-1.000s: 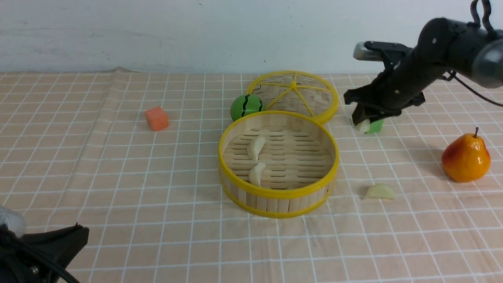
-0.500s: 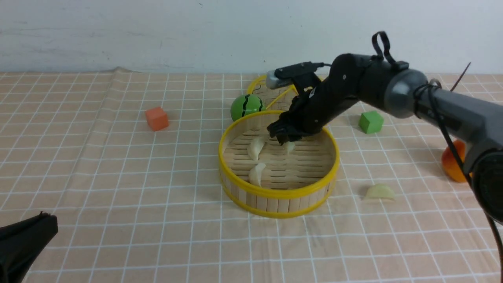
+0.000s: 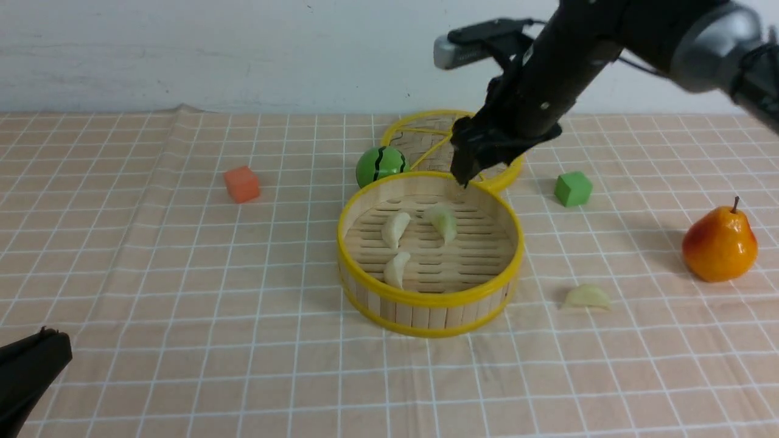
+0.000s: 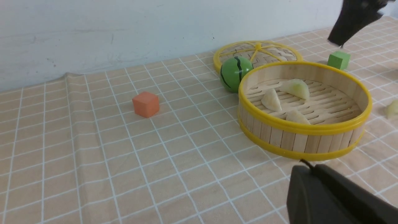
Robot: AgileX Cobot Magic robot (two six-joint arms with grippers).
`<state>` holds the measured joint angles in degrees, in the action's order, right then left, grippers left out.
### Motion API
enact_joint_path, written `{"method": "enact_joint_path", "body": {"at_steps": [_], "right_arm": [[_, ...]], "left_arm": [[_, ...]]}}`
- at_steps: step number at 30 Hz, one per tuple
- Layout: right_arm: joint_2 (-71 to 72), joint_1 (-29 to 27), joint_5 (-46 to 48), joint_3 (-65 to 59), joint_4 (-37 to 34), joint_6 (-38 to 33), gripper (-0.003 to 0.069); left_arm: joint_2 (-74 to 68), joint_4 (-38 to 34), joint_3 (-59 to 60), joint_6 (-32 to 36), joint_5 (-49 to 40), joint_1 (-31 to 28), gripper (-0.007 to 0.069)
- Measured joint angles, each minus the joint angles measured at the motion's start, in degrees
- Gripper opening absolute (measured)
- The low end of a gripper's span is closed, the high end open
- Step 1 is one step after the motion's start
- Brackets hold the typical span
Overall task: Put the dumplings into the steamer on the table with the brown tablecloth.
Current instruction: 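Reach for and grasp a dumpling lying on the table beside the steamer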
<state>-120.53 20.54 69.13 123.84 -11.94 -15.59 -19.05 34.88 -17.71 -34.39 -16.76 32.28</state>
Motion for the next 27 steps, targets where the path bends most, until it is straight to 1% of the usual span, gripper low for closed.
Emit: {"method": "enact_joint_path", "body": {"at_steps": [2, 5, 6, 8, 10, 12, 17, 22, 24, 27], "right_arm": [[3.41, -0.12, 1.46, -0.87, 2.90, -1.74, 0.0553], [4.68, -0.94, 1.95, -3.79, 5.76, -1.97, 0.0531], [3.85, -2.88, 1.94, -8.38, 8.05, -1.97, 0.0513], [2.89, -4.11, 1.94, -11.10, 8.66, -1.97, 0.0509], [0.14, -6.92, 1.88, -16.38, 10.09, -2.18, 0.0501], [-1.97, -8.77, 1.77, -18.81, 10.88, -2.18, 0.0496], [-4.49, -10.64, 0.87, -19.71, 10.35, -1.44, 0.0495], [-6.99, -10.69, 0.87, -19.66, 5.36, -1.35, 0.0495], [-8.12, -10.69, 0.87, -19.53, 4.89, -1.62, 0.0491], [-8.12, -10.69, 0.87, -19.53, 4.71, -2.71, 0.0459]], "left_arm": [[0.00, -0.54, 0.00, 0.00, 0.00, 0.00, -0.0006], [0.00, -0.86, 0.00, 0.00, 0.00, 0.00, -0.0004], [0.00, -0.85, 0.00, 0.00, 0.00, 0.00, -0.0003], [0.00, -0.97, 0.00, 0.00, 0.00, 0.00, -0.0001], [0.00, -1.03, 0.00, 0.00, 0.00, 0.00, 0.0001], [0.00, -1.03, 0.00, 0.00, 0.00, 0.00, 0.0003], [0.00, -1.03, 0.00, 0.00, -0.34, 0.00, 0.0004], [0.00, -0.86, 0.00, 0.00, -2.07, 0.00, 0.0007], [0.00, -0.85, 0.00, 0.00, -2.52, 0.00, 0.0007], [0.00, -0.80, 0.00, 0.00, -2.79, 0.00, 0.0007]]}}
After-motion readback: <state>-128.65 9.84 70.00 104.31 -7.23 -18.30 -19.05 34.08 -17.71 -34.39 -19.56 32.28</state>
